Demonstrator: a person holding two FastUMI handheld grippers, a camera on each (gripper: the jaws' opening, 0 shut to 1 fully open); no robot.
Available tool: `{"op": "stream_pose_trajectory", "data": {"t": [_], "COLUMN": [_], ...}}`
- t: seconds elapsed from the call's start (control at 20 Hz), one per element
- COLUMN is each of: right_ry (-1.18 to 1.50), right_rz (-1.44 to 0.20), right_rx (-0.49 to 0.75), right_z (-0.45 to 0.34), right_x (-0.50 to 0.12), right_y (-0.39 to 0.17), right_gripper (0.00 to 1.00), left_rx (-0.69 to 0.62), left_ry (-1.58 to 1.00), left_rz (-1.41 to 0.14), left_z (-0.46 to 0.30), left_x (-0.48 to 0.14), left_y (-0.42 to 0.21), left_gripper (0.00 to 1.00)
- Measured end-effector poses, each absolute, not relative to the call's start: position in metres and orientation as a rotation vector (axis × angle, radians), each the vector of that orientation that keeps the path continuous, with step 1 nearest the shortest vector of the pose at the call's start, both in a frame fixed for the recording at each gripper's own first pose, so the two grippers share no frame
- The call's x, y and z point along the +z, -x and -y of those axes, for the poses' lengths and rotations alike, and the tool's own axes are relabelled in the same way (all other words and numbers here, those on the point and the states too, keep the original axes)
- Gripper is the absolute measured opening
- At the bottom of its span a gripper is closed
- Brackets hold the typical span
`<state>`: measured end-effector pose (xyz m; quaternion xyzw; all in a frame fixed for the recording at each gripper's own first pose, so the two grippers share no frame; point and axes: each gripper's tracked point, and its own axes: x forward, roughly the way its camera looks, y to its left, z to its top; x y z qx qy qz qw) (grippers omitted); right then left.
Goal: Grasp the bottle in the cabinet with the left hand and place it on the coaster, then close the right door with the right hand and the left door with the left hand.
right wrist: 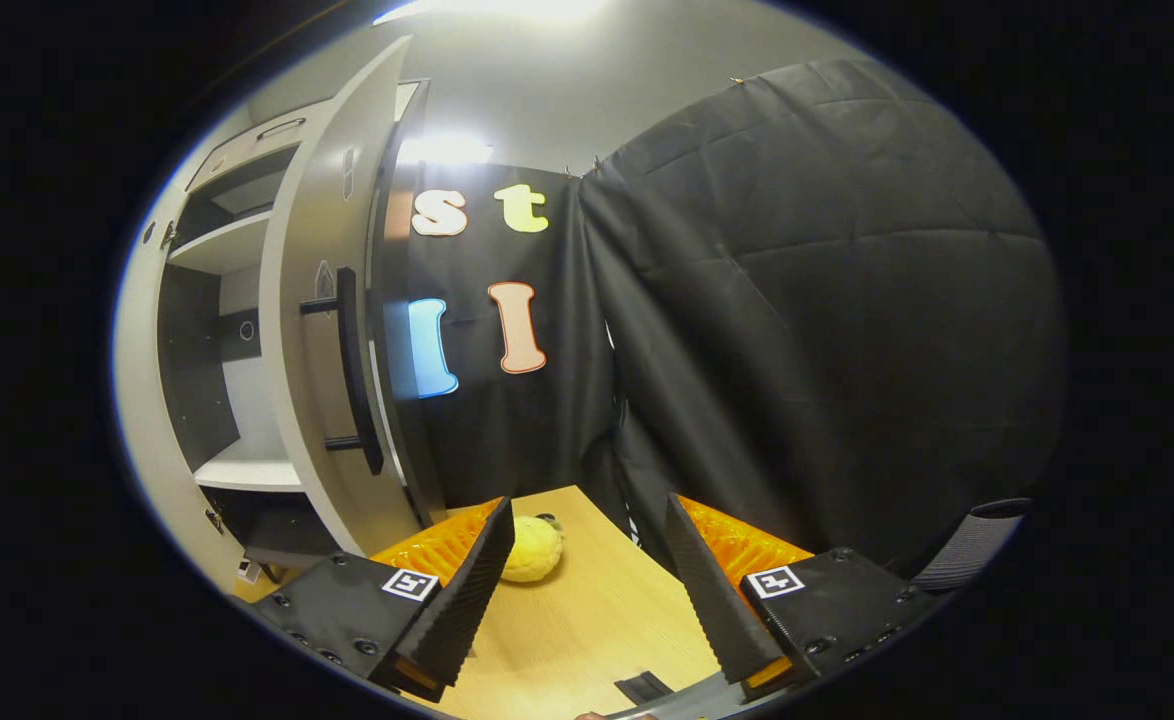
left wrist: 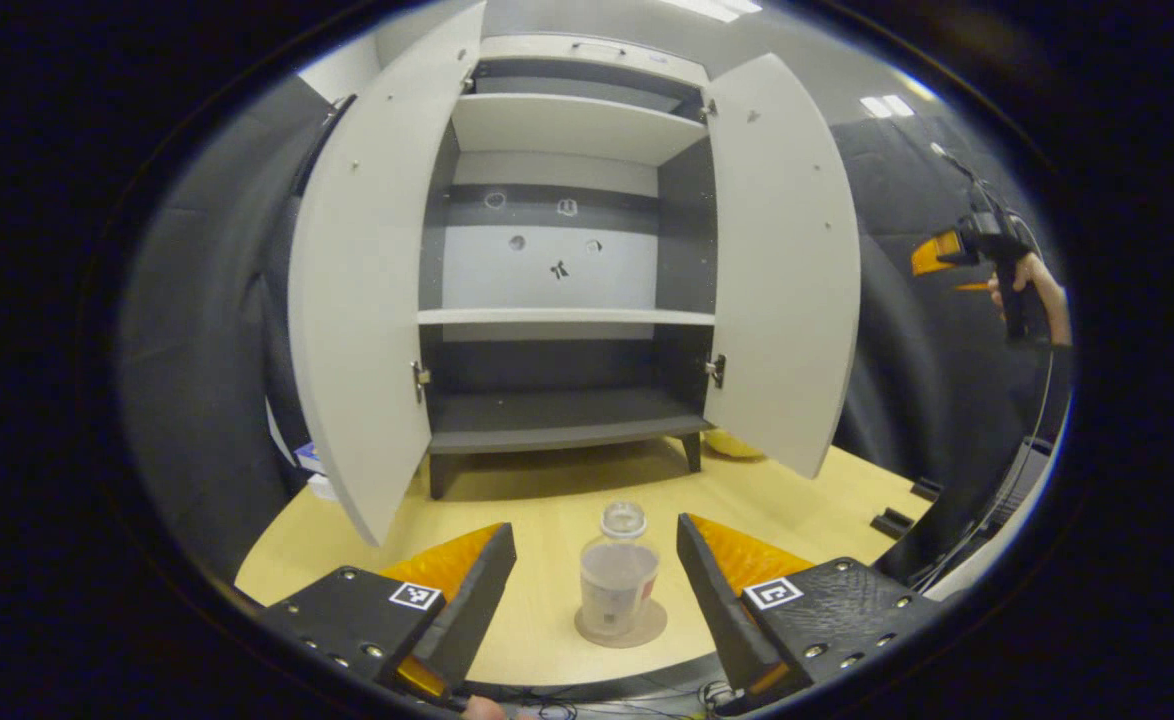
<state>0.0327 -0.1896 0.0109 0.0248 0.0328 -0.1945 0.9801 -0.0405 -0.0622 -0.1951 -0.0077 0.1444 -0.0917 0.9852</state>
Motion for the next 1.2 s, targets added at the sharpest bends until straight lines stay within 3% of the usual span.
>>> {"op": "stream_pose_trajectory", "data": {"t": [0.05,0.1,0.3,0.6,0.7,0.75,1.05,1.1,1.15,1.2], "right_ry": [-0.055,-0.061,-0.04,0.023,0.034,0.035,0.008,-0.011,-0.025,-0.033], "right_rz": [-0.064,-0.063,-0.033,0.035,0.057,0.069,0.12,0.12,0.118,0.114], "right_rx": [-0.386,-0.377,-0.341,-0.238,-0.195,-0.169,-0.034,-0.014,0.004,0.02], "right_z": [0.192,0.192,0.199,0.195,0.191,0.187,0.17,0.167,0.164,0.162], "right_x": [0.013,0.014,0.03,0.07,0.081,0.088,0.113,0.112,0.112,0.112], "right_y": [-0.038,-0.044,-0.065,-0.093,-0.102,-0.106,-0.132,-0.136,-0.14,-0.143], "right_gripper": [0.96,0.92,0.96,0.96,0.92,0.96,0.92,0.96,0.96,0.92], "left_rx": [-0.151,-0.122,-0.035,0.025,0.055,0.072,0.148,0.155,0.166,0.185], "left_ry": [0.015,0.005,-0.058,0.001,0.032,0.045,0.075,0.092,0.105,0.114], "left_rz": [-0.268,-0.244,-0.119,-0.047,-0.041,-0.027,-0.025,-0.041,-0.054,-0.056], "left_z": [0.056,0.05,0.034,0.039,0.039,0.039,0.033,0.032,0.029,0.023], "left_x": [-0.172,-0.149,-0.055,0.022,0.038,0.046,0.078,0.081,0.083,0.086], "left_y": [0.041,0.038,0.017,-0.018,-0.036,-0.041,-0.066,-0.068,-0.07,-0.07], "left_gripper": [0.94,0.98,0.94,0.98,0.89,0.98,0.98,0.98,0.93,0.98]}}
